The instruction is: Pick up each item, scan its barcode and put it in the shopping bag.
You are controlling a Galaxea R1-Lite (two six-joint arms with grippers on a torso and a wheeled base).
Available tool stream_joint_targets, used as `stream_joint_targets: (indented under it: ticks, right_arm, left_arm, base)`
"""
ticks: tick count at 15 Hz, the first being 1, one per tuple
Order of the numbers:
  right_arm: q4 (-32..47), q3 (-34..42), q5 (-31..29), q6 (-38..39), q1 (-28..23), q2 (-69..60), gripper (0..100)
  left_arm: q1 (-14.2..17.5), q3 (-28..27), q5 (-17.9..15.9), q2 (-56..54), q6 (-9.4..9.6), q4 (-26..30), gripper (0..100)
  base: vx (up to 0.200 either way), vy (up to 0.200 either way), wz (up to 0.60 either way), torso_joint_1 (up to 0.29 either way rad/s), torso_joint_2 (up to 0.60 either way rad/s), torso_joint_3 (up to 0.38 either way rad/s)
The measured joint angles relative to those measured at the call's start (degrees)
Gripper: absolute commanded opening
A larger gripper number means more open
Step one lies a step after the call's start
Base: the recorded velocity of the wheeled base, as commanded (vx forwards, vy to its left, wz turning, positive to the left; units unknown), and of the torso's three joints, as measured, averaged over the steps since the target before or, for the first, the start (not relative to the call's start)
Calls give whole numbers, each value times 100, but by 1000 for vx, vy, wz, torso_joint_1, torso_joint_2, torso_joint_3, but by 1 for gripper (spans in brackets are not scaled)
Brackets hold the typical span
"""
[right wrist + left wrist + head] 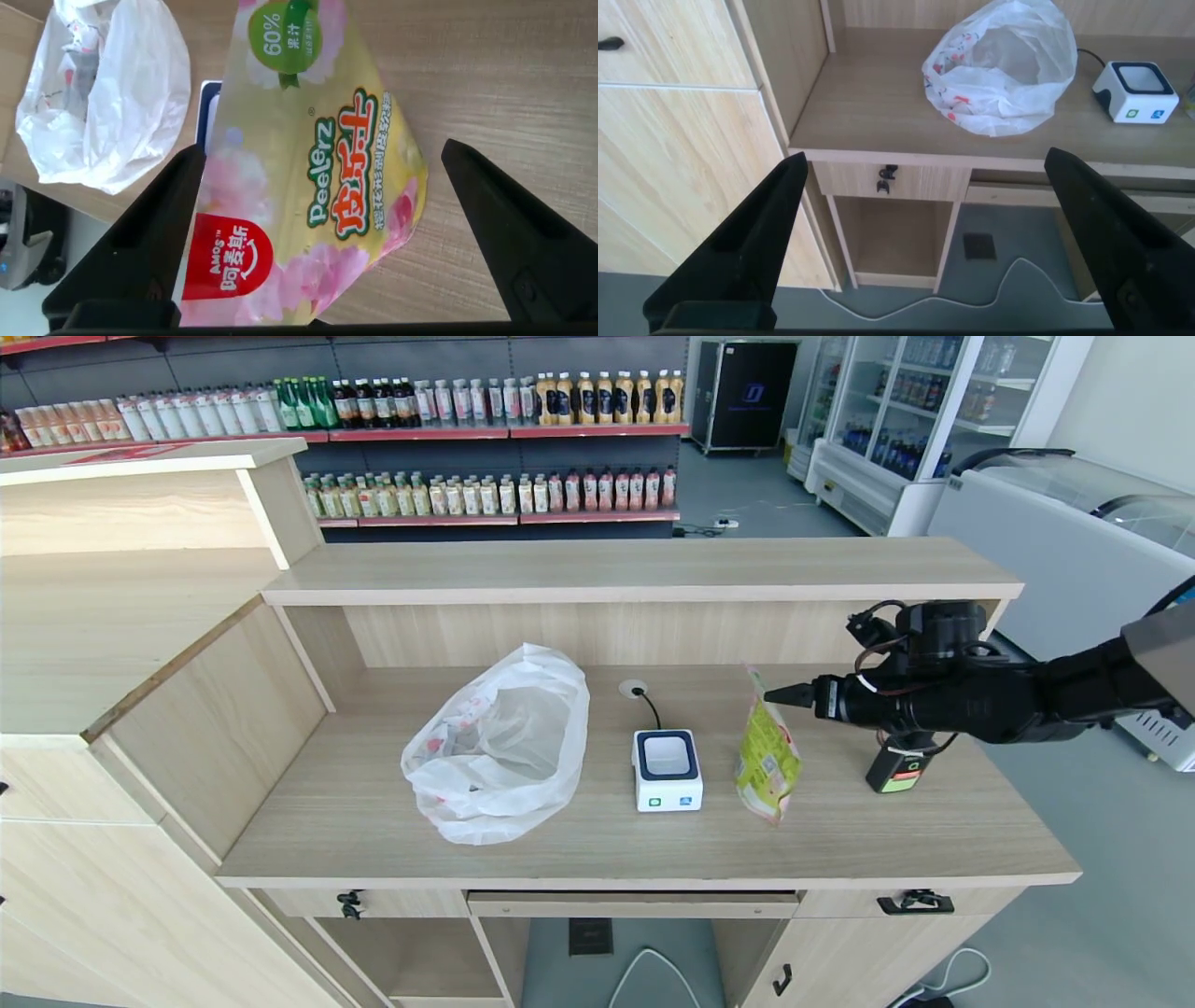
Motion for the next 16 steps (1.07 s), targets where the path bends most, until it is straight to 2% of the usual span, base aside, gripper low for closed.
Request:
stream_joint_targets:
  ticks: [7,10,16]
  right_arm:
    - [-471,13,-59,-84,207,500,100]
    - [-545,149,-132,-361,210,668,100]
    - [-1437,230,95,-372,177,1081,100]
  left_arm:
    - [-2,0,0,0,0,0,100]
    - [0,0,0,0,0,0,100]
    - [0,0,0,0,0,0,100]
  base:
    - [0,0,0,0,0,0]
    - [0,0,0,0,0,0]
    - [0,0,0,0,0,0]
